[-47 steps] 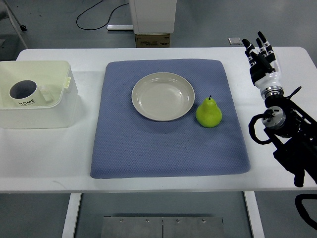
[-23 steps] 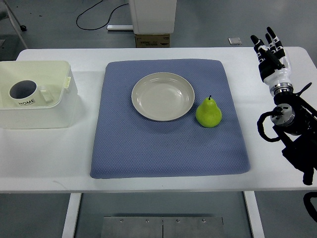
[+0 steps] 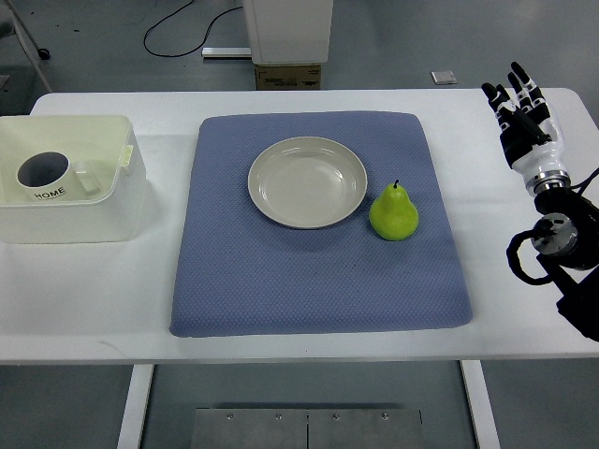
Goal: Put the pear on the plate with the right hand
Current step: 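Raise and open the right hand, rotating it toward the green pear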
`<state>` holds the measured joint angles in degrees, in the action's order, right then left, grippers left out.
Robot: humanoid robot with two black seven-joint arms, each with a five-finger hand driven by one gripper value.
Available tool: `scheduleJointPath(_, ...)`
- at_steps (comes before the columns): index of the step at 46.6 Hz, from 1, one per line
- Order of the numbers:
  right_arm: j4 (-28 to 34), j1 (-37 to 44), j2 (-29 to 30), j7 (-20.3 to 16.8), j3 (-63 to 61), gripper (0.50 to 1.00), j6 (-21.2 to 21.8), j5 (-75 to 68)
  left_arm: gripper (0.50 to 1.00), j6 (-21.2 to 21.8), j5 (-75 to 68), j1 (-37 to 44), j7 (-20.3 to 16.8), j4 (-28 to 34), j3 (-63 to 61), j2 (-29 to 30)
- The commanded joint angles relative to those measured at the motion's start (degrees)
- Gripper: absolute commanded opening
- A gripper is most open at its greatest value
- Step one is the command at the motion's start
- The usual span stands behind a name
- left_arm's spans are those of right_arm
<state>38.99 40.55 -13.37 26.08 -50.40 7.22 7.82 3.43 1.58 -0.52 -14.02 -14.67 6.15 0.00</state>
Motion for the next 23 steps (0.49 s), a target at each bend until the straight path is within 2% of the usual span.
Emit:
scheduleJointPath(1,3.1,-1.7,-1.4,0.0,0.4,1.0,0.0,0.0,1.0,0.0,0.0,0.0,0.0,0.0,0.0,0.0)
scheduleJointPath(12,10.8,-6.0,-6.1,2.6,4.3,1.0,-0.1,0.1,1.0,0.0,0.0,0.0,0.0,0.0,0.0,0.0)
scheduleJointPath(23,14.9,-7.6,-8.3,5.7,9.7,1.0,-0.5,0.4,1.0,0.0,0.0,0.0,0.0,0.0,0.0,0.0)
